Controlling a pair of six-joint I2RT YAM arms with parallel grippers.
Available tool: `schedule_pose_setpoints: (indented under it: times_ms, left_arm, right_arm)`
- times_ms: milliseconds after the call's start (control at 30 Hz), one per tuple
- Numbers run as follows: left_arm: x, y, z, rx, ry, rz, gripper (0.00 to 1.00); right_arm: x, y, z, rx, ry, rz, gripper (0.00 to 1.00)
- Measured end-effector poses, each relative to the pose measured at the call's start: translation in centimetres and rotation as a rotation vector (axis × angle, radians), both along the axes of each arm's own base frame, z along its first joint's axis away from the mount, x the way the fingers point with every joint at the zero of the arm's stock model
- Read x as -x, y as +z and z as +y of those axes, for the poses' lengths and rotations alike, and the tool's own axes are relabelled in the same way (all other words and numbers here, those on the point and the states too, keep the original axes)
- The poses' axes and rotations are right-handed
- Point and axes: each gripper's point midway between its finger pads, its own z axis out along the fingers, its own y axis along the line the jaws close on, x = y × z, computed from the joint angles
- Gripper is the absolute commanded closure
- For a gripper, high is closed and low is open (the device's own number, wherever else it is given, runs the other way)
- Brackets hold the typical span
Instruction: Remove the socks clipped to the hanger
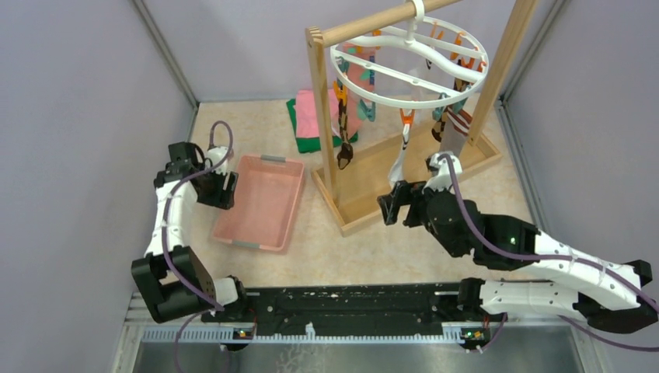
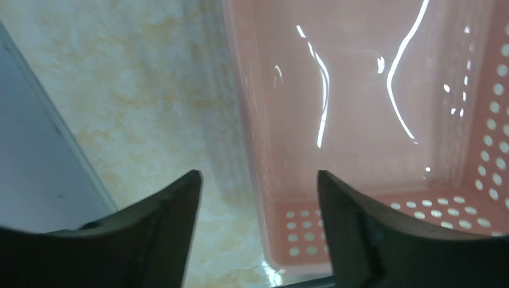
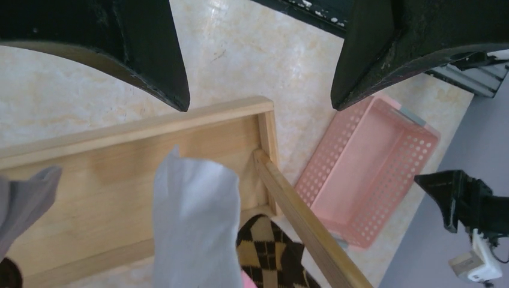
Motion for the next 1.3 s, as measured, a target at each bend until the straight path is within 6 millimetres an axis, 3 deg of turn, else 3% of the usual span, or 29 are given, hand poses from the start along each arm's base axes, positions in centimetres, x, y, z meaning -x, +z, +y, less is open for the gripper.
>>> schedule_pose_setpoints:
  times_ms: [33, 67, 200, 300, 433, 500, 700, 833, 933, 1133, 1300]
  left_arm:
    - [0.2, 1.0, -0.2, 0.006, -0.007, -0.004, 0.03]
    - [0.1, 2.6, -0.4, 0.009, -0.014, -0.024, 0.01]
    - [-2.0, 10.3, -0.8, 0.0, -0.061, -0.197, 0.01]
    - [-2.9, 16.5, -2.6, 0.03, -0.129, -0.345, 0.01]
    - [-3.0, 21.4, -8.0, 0.141, -0.281, -0.442, 0.01]
    - [-2.8, 22.8, -12.4, 0.218, -0.392, -0.46, 0.01]
    - [-1.4, 23.1, -23.1, 0.388, -0.656, -0.421, 0.01]
    - [-1.0, 22.1, -28.4, 0.426, -0.769, -0.388, 0.01]
    - [-1.5, 21.6, -31.0, 0.427, -0.783, -0.393, 0.01]
    - [-4.3, 22.0, -31.4, 0.38, -0.661, -0.465, 0.06]
    - [-7.4, 22.3, -30.9, 0.321, -0.567, -0.549, 0.09]
  right_arm:
    - [-0.3, 1.0, -0.1, 0.001, -0.003, -0.016, 0.12]
    - [-0.8, 1.7, -0.2, 0.005, -0.013, -0.027, 0.12]
    - [-3.3, 2.8, -1.4, 0.045, -0.073, -0.048, 0.12]
    - [-4.9, 2.3, -2.1, 0.097, -0.088, -0.049, 0.15]
    - [-6.6, 2.2, -1.6, 0.147, -0.061, -0.069, 0.19]
    - [-7.1, 2.2, -0.9, 0.162, -0.027, -0.081, 0.18]
    - [-7.8, 2.6, -0.5, 0.14, 0.016, -0.091, 0.16]
    - [-8.1, 2.0, -0.7, 0.117, 0.029, -0.067, 0.15]
    - [-7.9, 0.7, -0.4, 0.113, 0.052, -0.032, 0.14]
    - [-7.3, -2.3, 0.1, 0.115, 0.085, 0.039, 0.14]
    - [-7.2, -3.1, 0.2, 0.103, 0.09, 0.059, 0.15]
